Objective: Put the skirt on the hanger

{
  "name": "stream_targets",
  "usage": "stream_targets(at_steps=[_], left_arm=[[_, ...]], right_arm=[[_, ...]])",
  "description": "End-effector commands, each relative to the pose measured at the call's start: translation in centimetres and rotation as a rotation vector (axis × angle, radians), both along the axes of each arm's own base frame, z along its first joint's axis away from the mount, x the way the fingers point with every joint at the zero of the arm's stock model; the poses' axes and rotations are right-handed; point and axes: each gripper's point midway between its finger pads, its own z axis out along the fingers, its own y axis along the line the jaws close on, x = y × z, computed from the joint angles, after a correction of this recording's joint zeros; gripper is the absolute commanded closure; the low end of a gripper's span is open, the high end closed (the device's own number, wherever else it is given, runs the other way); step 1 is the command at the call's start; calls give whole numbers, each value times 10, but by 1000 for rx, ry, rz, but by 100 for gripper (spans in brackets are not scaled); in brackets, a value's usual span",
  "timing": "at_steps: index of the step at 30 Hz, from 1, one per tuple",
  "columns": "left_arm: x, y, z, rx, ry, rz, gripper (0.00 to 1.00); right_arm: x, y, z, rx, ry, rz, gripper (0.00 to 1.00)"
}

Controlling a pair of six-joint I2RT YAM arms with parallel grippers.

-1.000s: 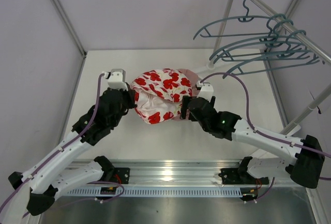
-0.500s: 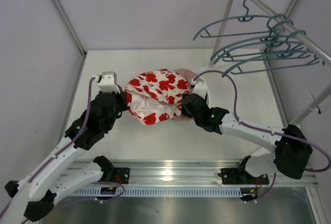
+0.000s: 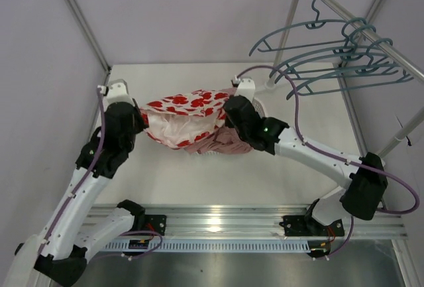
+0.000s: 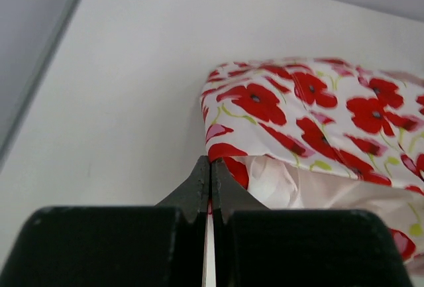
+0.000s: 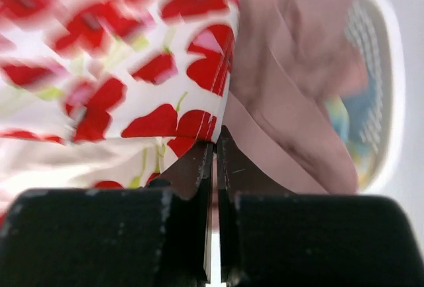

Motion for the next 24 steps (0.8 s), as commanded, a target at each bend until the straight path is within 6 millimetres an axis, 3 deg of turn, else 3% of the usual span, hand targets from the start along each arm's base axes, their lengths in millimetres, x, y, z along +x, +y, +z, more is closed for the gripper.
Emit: stream_targets(at_steps=[1, 2, 3, 4, 5, 7, 8, 10, 11, 12, 13, 14, 15, 17, 24], left_arm=[[15, 21, 40, -3, -28, 51, 100], [17, 33, 67, -16, -76, 82, 100], [20, 37, 73, -9, -76, 90, 100], [23, 40, 77, 10, -70, 80, 100], [27, 51, 101, 11, -110, 108, 100], [31, 64, 108, 64, -84, 124, 100], [37, 78, 123, 78, -87, 162, 100], [30, 92, 169, 110, -141, 187, 100], [31, 103, 173, 124, -127, 214, 100], [36, 106, 189, 134, -140, 218, 100], [27, 119, 203, 161, -142, 252, 100], [26, 128, 206, 174, -132, 276, 100], [25, 132, 217, 186, -148, 285, 100], [22, 139, 216, 181, -141, 308, 99], [22, 145, 203, 161, -115, 304, 100]], right_arm=[[22, 34, 80, 64, -147, 42, 100], [24, 42, 93, 50, -175, 74, 100], [26, 50, 108, 57, -200, 89, 100], [30, 57, 145, 105, -256, 100, 100], [38, 67, 148, 70, -271, 118, 100], [51, 75, 173, 70, -310, 131, 100], [64, 82, 200, 95, -344, 130, 100], [78, 86, 227, 83, -396, 147, 100], [80, 79, 272, 134, -463, 140, 100], [95, 91, 262, 93, -459, 151, 100], [99, 92, 274, 104, -483, 158, 100], [94, 86, 304, 147, -535, 162, 100], [99, 88, 303, 134, -545, 166, 100], [97, 88, 319, 171, -598, 168, 100], [85, 110, 295, 170, -533, 327, 100]])
